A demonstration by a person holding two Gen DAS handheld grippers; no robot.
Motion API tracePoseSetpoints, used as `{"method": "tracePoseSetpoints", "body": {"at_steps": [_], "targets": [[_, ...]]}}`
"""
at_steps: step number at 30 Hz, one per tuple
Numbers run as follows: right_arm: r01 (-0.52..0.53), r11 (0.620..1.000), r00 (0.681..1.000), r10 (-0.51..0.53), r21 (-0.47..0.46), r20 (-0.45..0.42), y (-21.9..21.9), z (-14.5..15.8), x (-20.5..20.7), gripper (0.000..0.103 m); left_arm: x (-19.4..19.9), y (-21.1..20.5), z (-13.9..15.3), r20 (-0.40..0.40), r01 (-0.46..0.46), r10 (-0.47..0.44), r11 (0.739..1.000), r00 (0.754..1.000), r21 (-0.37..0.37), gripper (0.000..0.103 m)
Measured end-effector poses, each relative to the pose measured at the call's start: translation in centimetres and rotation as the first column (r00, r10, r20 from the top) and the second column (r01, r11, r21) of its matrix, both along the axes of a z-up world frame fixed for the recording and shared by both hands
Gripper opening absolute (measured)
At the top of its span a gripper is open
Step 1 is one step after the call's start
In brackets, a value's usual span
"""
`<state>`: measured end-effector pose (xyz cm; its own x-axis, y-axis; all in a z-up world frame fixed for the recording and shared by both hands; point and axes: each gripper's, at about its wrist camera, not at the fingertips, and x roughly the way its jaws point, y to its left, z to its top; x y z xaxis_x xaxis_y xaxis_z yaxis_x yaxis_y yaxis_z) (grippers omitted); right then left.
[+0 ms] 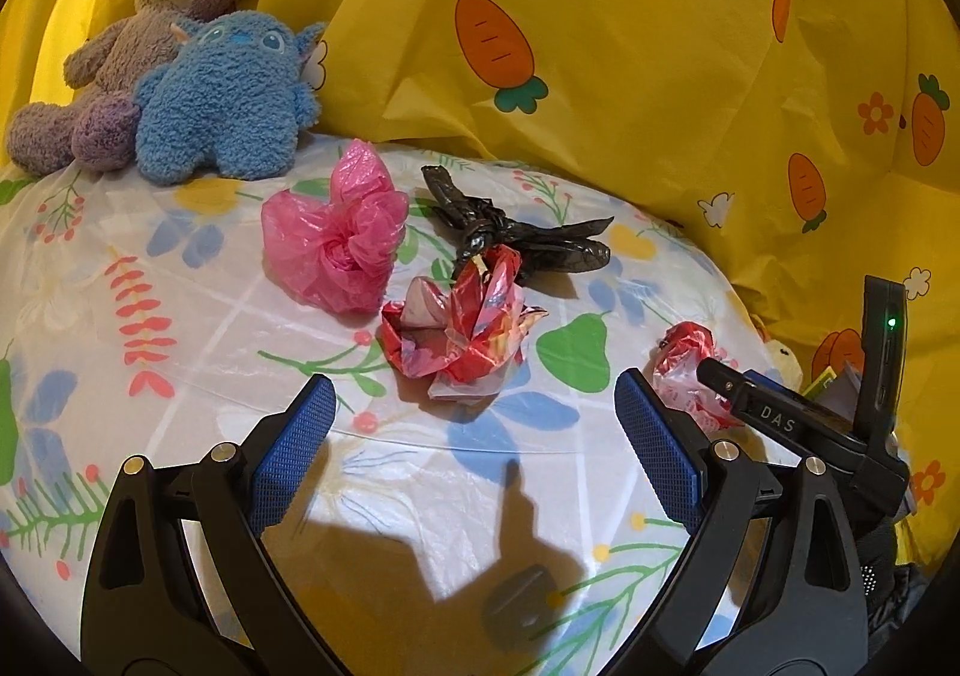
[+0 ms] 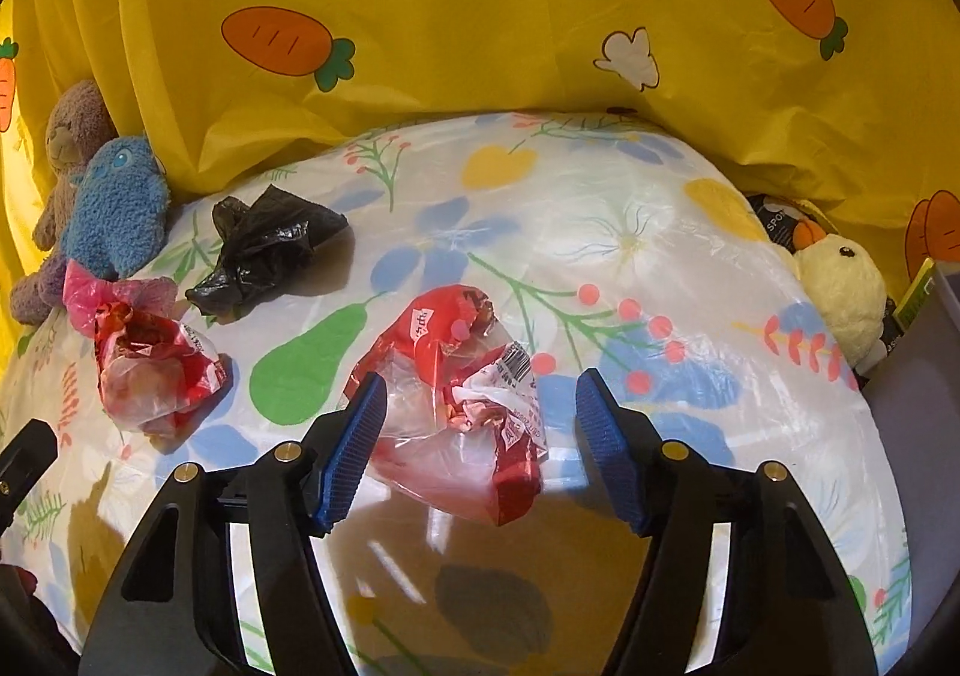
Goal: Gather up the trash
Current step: 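Grasp the red-white plastic bag with the left tool while the right tool grasps the red wrapper, then carry the red bag and red wrapper toward the grey bin with both tools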
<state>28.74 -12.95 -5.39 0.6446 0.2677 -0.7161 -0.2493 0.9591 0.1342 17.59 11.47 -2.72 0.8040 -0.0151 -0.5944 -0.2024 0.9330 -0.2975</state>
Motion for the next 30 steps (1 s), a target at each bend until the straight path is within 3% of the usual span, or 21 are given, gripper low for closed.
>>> {"method": "tracePoseSetpoints", "body": {"at_steps": [4,11,20,23,28,30], "targets": [[-0.024,0.999,0.999,0.024,0.033,-0.026,-0.1,-0.6,0.2,0.054,0.6,-0.1,0.3,0.003,0.009,-0.009,1.000,1.000,0.003,0.092],[-0.055,0.998,0.998,0.055,0.025,0.015,0.2,-0.3,-0.9,0.039,1.9,-0.7,-0.2,-0.008,0.022,-0.022,1.000,1.000,0.005,0.092],[-0.067,0.997,0.994,0.063,0.039,0.084,-0.3,1.1,-3.2,0.038,4.6,-0.6,-2.0,-0.062,0.031,-0.030,0.999,0.998,0.020,0.089],[-0.084,0.996,0.992,0.079,0.042,0.096,-0.3,1.4,-3.9,0.038,5.3,-0.6,-2.6,-0.085,0.042,-0.039,0.999,0.996,0.025,0.078],[-0.104,0.993,0.988,0.097,0.049,0.117,-0.4,1.7,-4.9,0.038,6.2,-0.4,-3.8,-0.140,0.062,-0.061,0.998,0.988,0.005,0.048],[-0.106,0.993,0.987,0.099,0.052,0.123,-0.4,1.9,-5.3,0.038,6.2,-0.3,-3.9,-0.139,0.068,-0.068,0.998,0.988,-0.001,0.043]]}}
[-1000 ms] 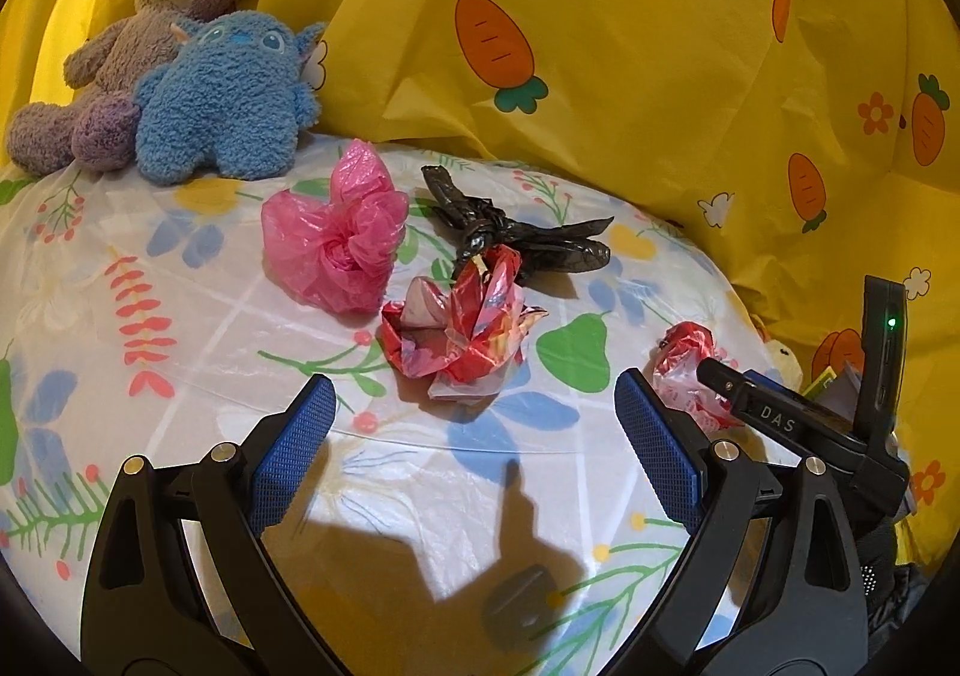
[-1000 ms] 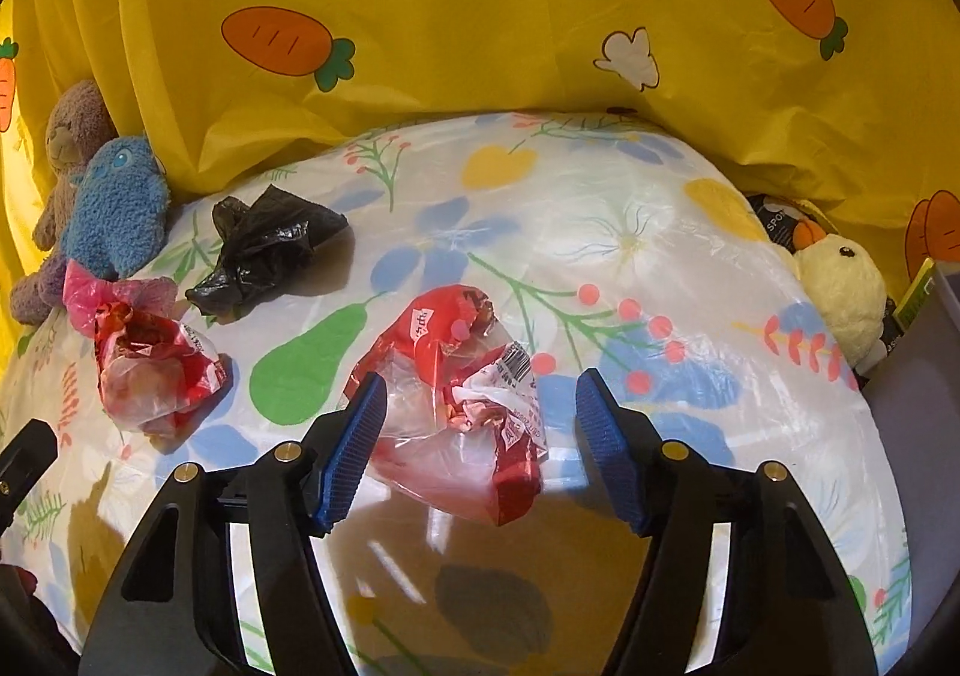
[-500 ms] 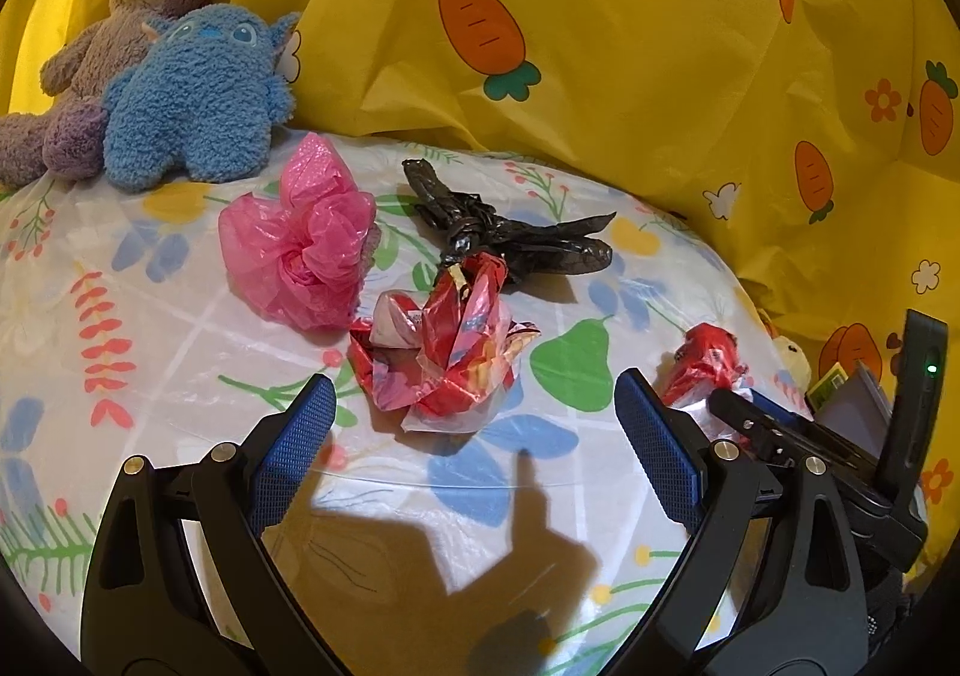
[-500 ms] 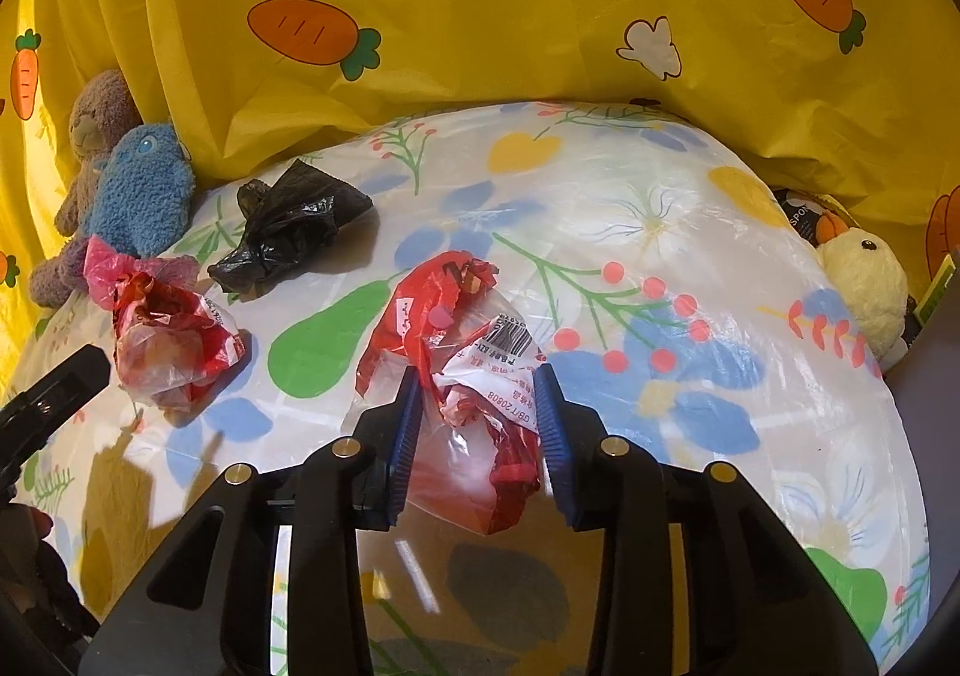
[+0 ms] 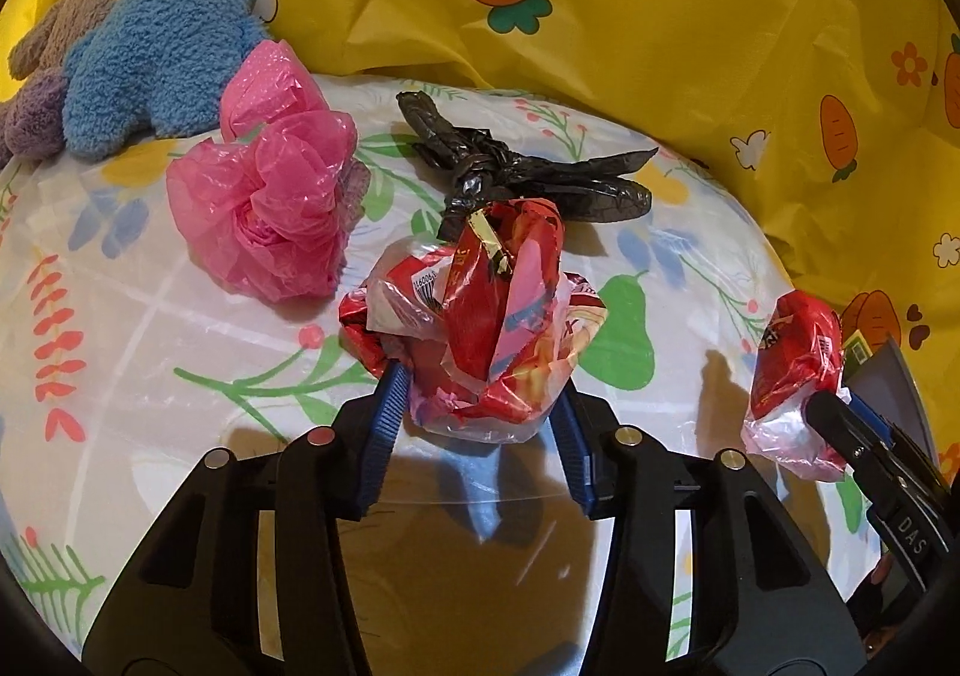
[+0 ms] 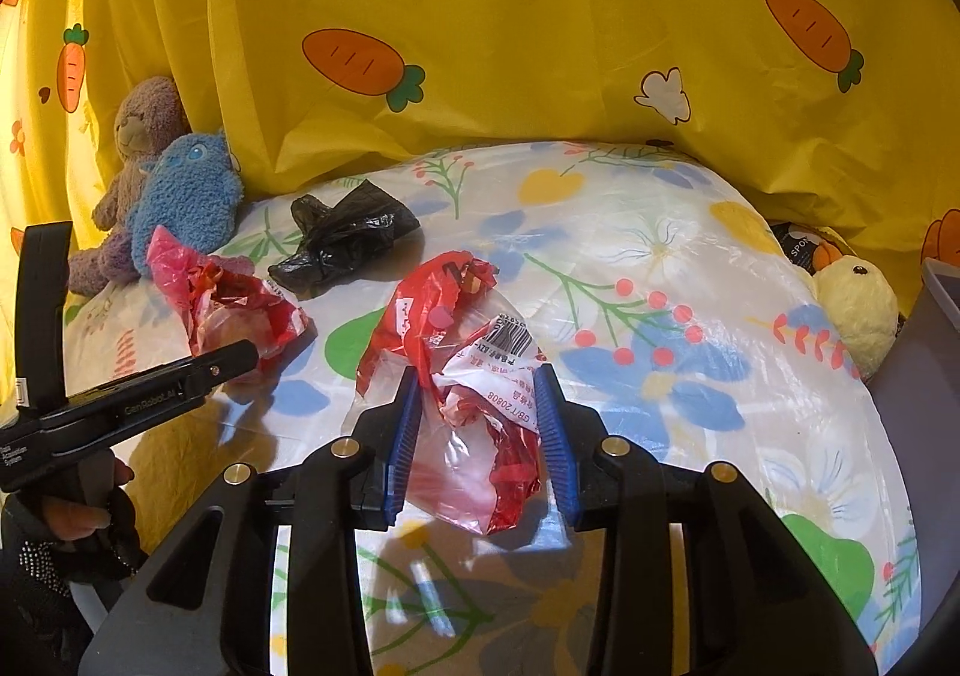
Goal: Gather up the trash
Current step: 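Carry the red bag and red wrapper toward the grey bin with both tools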
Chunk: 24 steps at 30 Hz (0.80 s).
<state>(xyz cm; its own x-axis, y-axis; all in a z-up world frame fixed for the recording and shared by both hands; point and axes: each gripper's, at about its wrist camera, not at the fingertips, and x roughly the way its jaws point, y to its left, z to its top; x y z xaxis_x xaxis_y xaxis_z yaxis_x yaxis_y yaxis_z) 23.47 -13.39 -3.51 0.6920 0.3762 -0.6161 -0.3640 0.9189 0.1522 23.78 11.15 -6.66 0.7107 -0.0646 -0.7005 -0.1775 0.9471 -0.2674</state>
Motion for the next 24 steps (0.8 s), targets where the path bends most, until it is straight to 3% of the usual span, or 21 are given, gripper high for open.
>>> {"method": "tracePoseSetpoints", "body": {"at_steps": [3,6,15,24], "targets": [[0.004,1.000,1.000,-0.004,0.007,0.007,-0.3,0.2,-0.5,0.038,-0.2,-0.3,0.1,0.010,0.013,-0.013,1.000,1.000,0.012,0.035],[0.008,1.000,1.000,-0.009,0.014,0.020,-0.7,0.5,-1.1,0.038,-0.8,-1.0,0.5,0.029,0.025,-0.026,0.999,0.999,0.039,0.033],[0.030,0.999,0.997,-0.033,0.039,0.074,-2.5,2.0,-4.6,0.038,-5.2,-5.1,4.2,0.173,0.103,-0.108,0.994,0.979,0.040,0.033],[0.069,0.996,0.991,-0.075,0.051,0.113,-5.2,3.5,-8.4,0.038,-8.0,-8.8,5.9,0.219,0.156,-0.169,0.985,0.961,0.075,0.033]]}}
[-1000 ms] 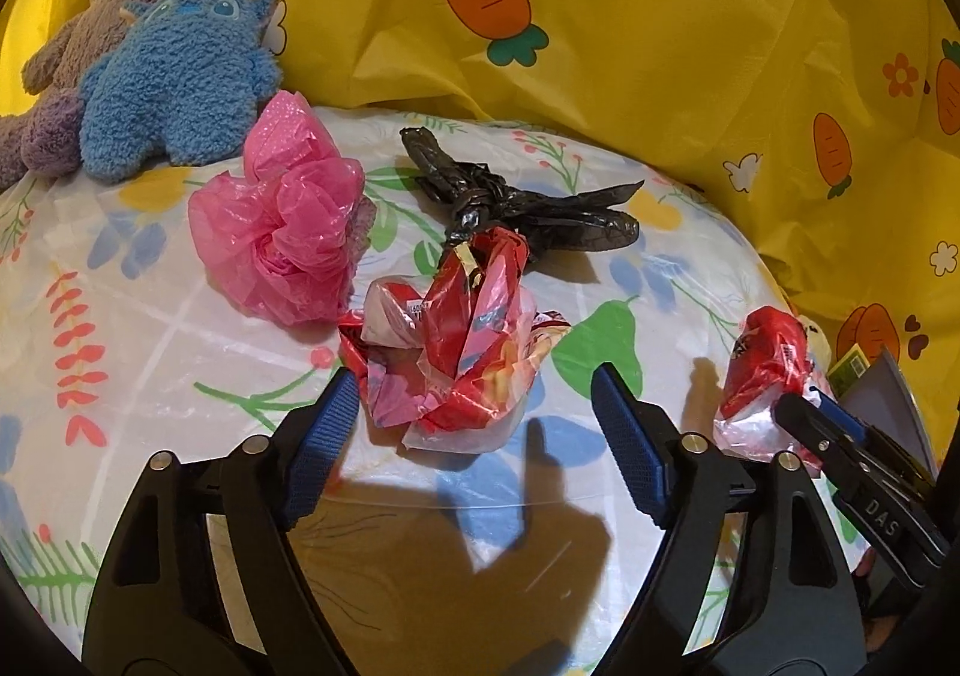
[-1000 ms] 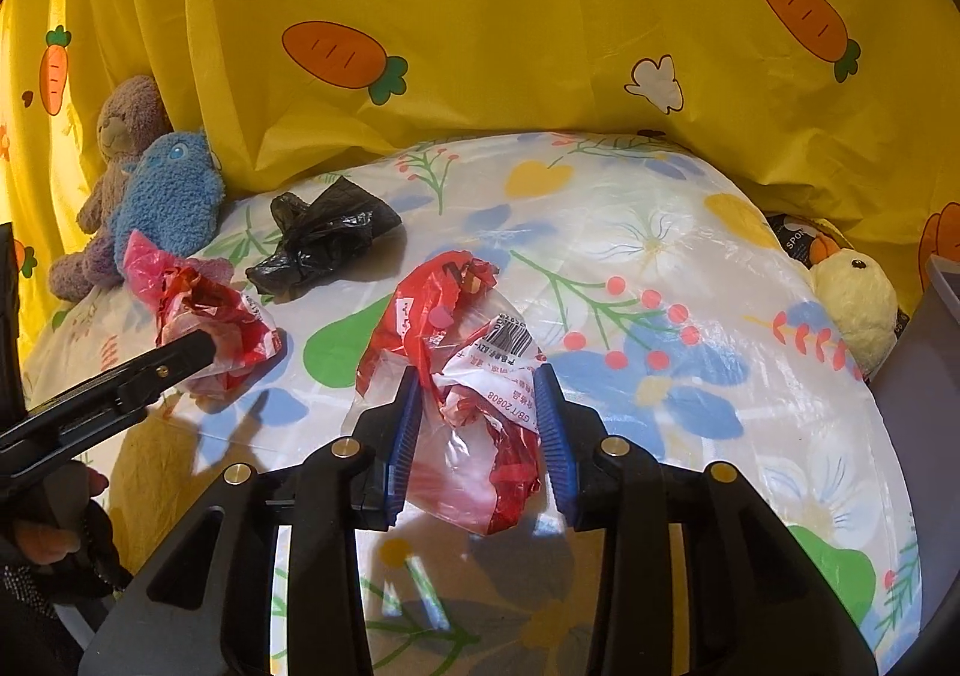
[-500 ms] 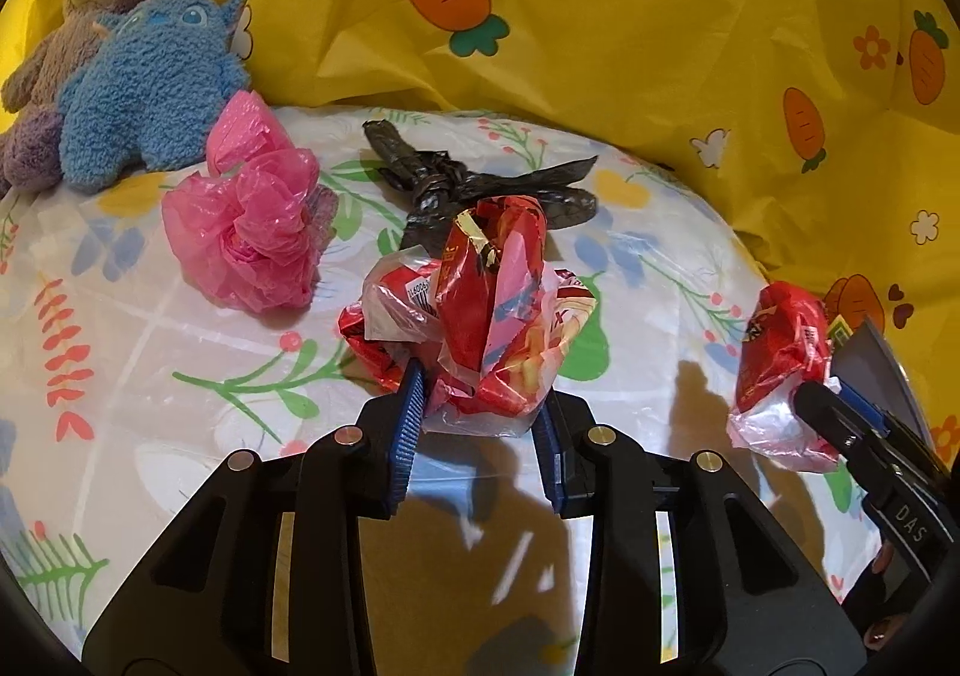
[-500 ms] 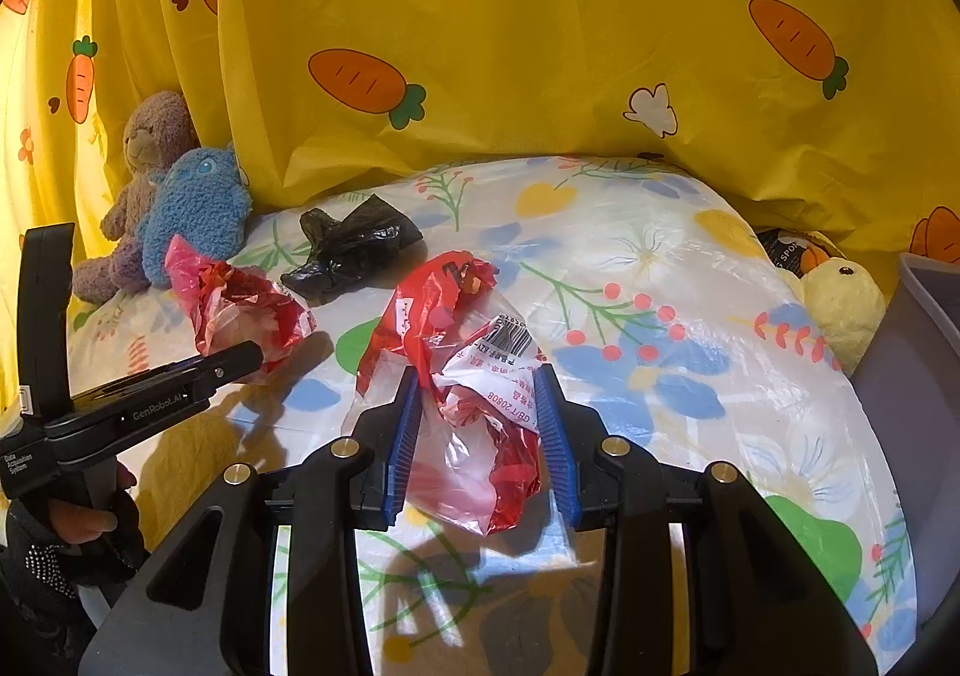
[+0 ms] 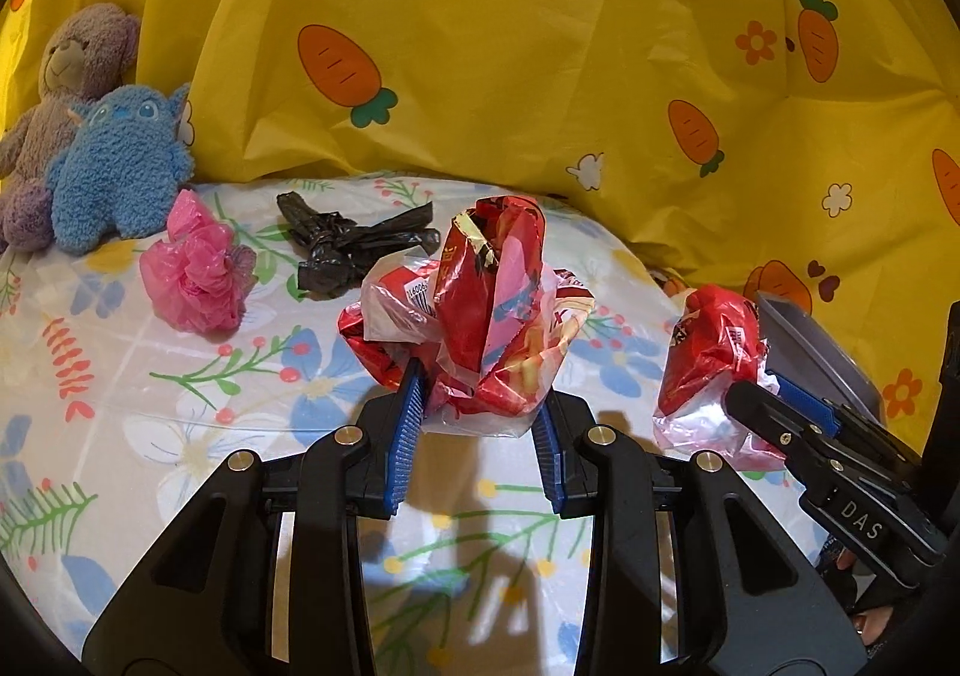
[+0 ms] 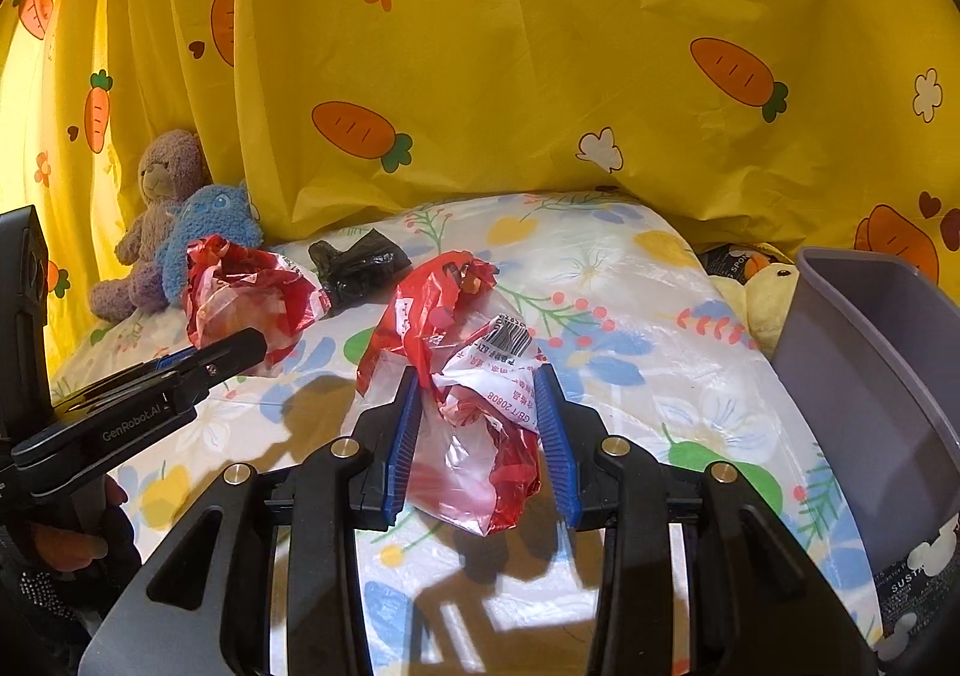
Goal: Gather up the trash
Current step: 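Carry the red bag and red wrapper toward the grey bin with both tools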
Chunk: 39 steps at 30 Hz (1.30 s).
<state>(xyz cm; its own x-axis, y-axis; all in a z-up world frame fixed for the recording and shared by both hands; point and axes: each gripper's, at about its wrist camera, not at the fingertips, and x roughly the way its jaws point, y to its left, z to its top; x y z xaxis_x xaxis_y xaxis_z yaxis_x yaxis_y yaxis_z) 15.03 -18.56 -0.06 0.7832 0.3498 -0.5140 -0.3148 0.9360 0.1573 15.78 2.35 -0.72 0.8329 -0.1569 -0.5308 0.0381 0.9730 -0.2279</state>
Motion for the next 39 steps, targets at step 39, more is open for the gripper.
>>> {"method": "tracePoseSetpoints", "body": {"at_steps": [39], "targets": [[0.403,0.915,0.911,-0.401,0.000,0.097,-16.1,2.6,-2.7,0.038,3.2,-19.2,3.9,0.025,0.420,-0.421,0.907,0.907,0.031,0.033]]}}
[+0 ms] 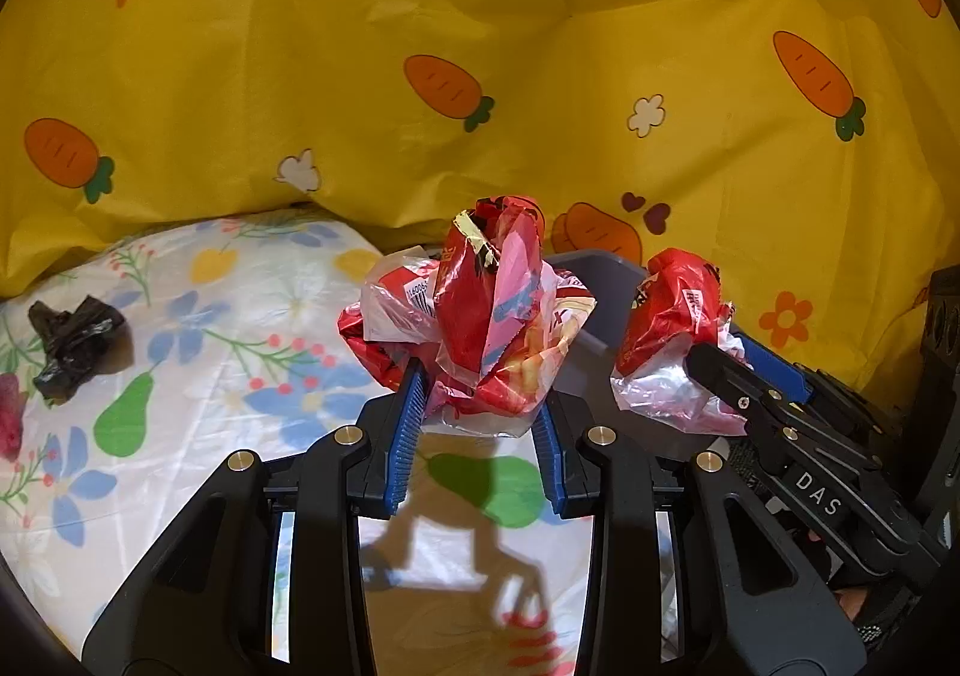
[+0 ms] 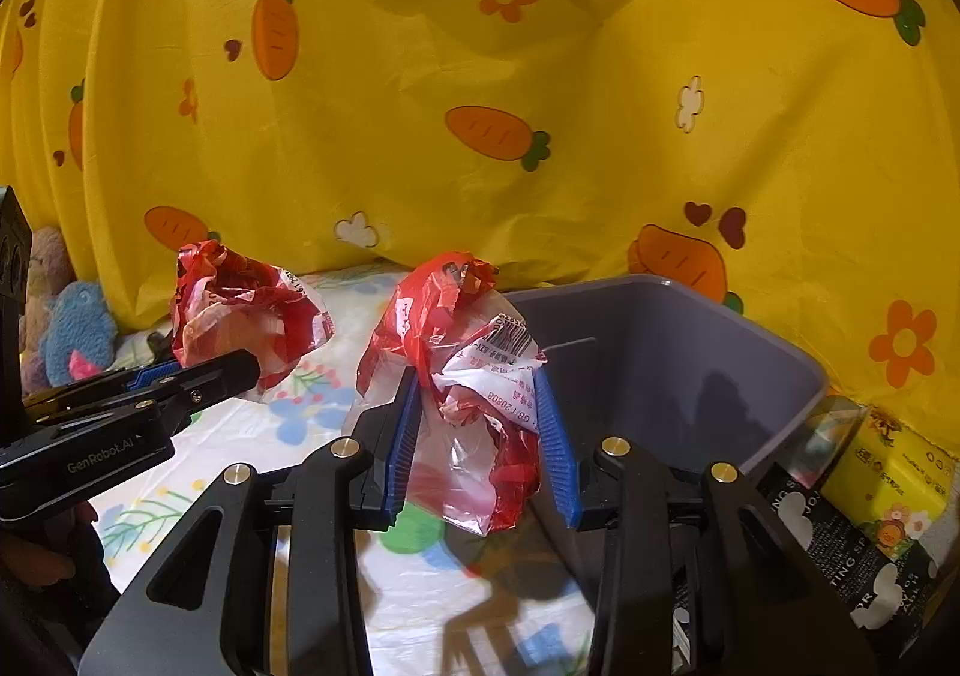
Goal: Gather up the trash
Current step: 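Carry the red bag and red wrapper toward the grey bin with both tools, then open both tools over the grey bin to drop the red wrappers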
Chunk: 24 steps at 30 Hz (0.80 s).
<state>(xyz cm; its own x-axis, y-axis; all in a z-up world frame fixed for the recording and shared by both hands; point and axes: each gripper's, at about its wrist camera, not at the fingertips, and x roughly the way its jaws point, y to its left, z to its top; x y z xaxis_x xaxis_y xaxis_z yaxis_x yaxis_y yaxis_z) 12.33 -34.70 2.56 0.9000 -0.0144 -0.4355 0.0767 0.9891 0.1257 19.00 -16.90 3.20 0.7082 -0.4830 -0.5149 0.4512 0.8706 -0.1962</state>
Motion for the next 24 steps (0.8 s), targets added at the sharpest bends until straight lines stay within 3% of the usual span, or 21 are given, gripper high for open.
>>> {"method": "tracePoseSetpoints", "body": {"at_steps": [8,24], "targets": [[0.135,0.990,0.990,-0.136,-0.027,-0.022,-4.5,-0.7,1.3,0.038,2.5,-6.2,0.6,-0.014,0.132,-0.133,0.991,0.991,-0.014,0.033],[0.170,0.985,0.982,-0.173,-0.040,-0.079,-6.1,-2.6,2.5,0.039,5.8,-10.8,-1.4,-0.102,0.219,-0.225,0.974,0.969,-0.064,0.033]]}}
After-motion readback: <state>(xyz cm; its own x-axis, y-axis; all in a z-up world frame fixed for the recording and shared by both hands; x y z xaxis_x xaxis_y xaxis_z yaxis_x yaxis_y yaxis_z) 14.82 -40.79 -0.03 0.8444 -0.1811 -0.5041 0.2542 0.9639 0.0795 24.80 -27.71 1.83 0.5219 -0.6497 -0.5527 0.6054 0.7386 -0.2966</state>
